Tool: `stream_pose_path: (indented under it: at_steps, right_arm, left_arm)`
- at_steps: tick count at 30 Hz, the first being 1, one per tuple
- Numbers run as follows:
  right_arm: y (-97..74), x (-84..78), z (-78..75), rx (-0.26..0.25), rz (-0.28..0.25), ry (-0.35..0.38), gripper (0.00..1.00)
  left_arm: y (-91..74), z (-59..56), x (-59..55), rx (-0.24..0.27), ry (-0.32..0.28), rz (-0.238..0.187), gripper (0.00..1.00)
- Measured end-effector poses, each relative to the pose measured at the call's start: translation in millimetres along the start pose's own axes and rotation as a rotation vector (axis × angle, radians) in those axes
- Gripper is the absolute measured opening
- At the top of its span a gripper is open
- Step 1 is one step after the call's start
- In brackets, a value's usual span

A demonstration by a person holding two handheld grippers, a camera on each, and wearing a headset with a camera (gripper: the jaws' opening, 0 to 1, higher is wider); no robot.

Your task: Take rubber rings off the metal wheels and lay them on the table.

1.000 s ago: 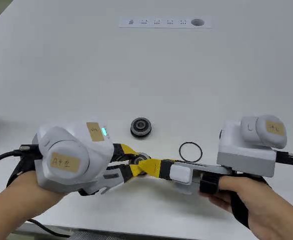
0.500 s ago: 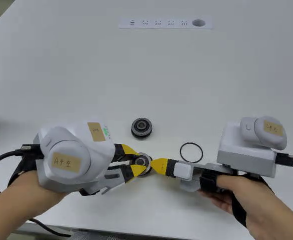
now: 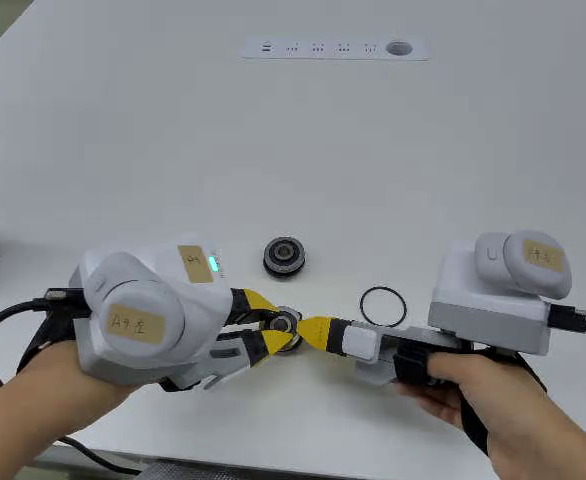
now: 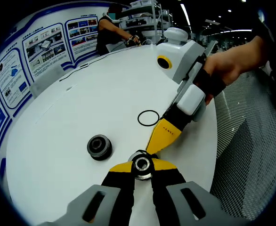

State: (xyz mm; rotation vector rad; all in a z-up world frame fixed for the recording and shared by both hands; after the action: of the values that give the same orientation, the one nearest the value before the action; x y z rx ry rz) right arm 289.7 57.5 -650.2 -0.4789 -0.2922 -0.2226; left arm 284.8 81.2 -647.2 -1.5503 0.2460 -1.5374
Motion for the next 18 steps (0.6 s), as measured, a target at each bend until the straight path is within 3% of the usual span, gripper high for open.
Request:
stream_pose_path:
  at_steps: [9, 10, 12, 15, 18]
  right_arm:
    - [5.8, -3.0, 9.3, 0.023, 0.025, -0.026, 0.01]
    - [6.0, -1.0, 6.9, 0.008, 0.019, -0.053, 0.01]
    - [6.7, -0.9, 19.0, 0.073, 0.022, 0.006, 0.01]
    - [8.6, -1.3, 17.7, 0.045, 0.030, -0.040, 0.01]
    - [7.5, -1.1, 16.4, 0.051, 0.028, -0.028, 0.01]
  left_arm:
    - [0.2, 0.0, 0.2, -0.002, 0.001, 0.001, 0.13]
    - [0.1, -0.1, 0.1, -0.002, 0.001, 0.001, 0.13]
    - [0.1, -0.3, -0.1, -0.001, 0.001, 0.001, 0.13]
    - [0.2, -0.3, -0.2, -0.003, 0.001, 0.002, 0.13]
    - [0.3, -0.3, -0.5, -0.003, 0.002, 0.002, 0.13]
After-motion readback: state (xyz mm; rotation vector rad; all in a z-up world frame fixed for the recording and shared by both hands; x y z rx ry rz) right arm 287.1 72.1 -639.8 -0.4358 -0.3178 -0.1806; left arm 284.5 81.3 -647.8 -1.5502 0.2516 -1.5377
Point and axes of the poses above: the centre of the closed fingertips' face, and the gripper's own axes: y roughly forward along the fingers, z roughly to its left, x roughly out of its top, the point moved 1 cm from there along -y, roughly backward along the fingers, and after that the axes turned 8 degrees about y, right-handed, at the moved point
